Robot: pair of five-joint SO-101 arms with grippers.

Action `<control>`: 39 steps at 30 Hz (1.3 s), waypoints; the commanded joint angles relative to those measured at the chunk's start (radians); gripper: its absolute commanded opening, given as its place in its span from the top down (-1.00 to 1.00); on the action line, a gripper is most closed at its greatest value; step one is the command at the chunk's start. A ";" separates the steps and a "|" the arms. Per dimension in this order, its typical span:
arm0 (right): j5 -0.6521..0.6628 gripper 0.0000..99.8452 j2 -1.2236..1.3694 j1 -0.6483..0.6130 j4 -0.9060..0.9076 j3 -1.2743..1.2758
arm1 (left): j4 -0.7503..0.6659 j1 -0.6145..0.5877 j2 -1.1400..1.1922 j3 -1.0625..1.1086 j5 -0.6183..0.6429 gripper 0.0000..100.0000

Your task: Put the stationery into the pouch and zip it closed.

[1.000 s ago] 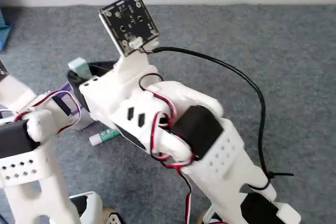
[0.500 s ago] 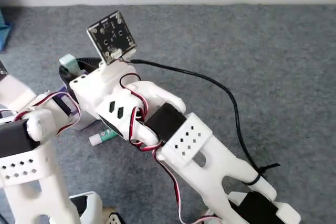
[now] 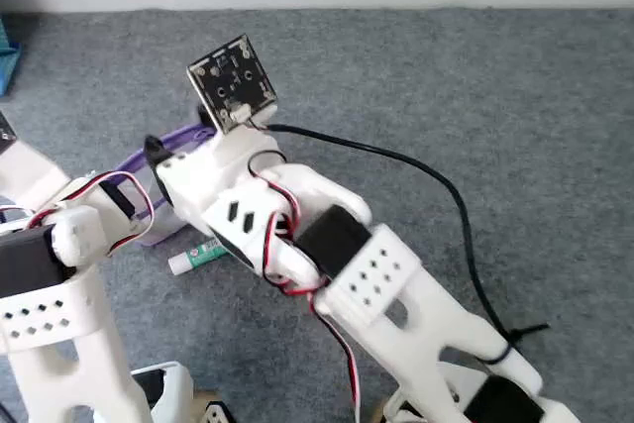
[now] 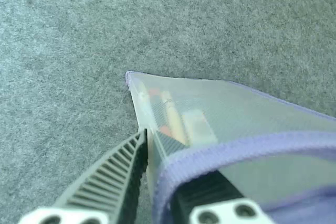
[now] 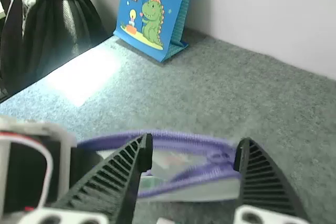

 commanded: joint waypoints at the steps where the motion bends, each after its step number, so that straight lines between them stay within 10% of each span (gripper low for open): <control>1: 0.006 0.49 -0.101 0.035 0.143 -0.064 | 0.017 -0.009 -0.005 -0.064 0.011 0.97; 14: -0.084 0.49 0.008 0.124 0.510 0.037 | 0.017 -0.273 -0.008 -0.068 -0.038 0.97; 39: 0.552 0.48 0.771 0.013 0.417 -0.282 | 0.017 -0.327 -0.008 -0.068 -0.049 0.97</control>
